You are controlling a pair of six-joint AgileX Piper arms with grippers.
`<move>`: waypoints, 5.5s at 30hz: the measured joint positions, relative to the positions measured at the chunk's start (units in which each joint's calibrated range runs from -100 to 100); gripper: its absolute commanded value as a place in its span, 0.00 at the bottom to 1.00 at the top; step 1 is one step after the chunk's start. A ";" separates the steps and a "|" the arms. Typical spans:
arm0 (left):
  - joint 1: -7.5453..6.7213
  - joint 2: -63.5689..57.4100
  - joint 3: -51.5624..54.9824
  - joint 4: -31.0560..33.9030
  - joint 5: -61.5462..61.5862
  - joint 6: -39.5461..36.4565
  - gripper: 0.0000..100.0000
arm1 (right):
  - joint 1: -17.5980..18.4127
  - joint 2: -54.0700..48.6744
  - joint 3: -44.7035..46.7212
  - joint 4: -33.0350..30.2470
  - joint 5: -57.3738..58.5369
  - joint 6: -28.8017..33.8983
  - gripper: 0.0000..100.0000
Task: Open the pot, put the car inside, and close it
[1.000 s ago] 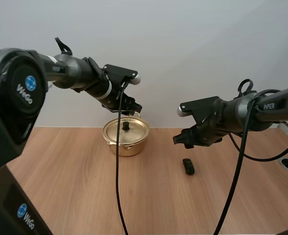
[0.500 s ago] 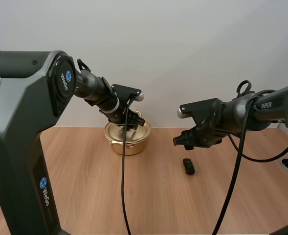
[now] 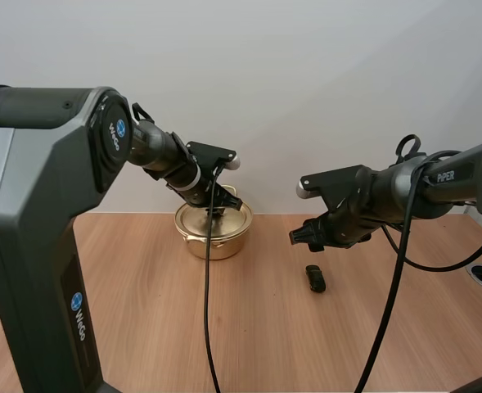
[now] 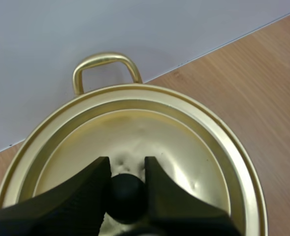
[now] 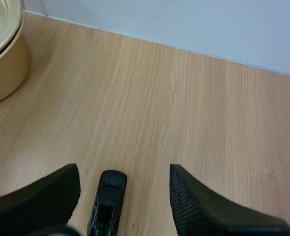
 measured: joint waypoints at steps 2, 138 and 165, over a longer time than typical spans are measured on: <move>0.00 -0.39 -0.76 0.00 1.49 0.00 0.00 | 0.00 0.31 0.00 0.13 2.02 0.11 0.88; 1.13 -5.79 2.99 -5.21 -3.71 6.97 0.00 | -2.09 -21.00 -7.61 10.53 21.67 -6.29 0.00; 1.13 -3.58 2.87 -11.75 -0.92 10.35 0.50 | -2.09 -21.00 -7.61 11.04 21.45 -6.29 0.00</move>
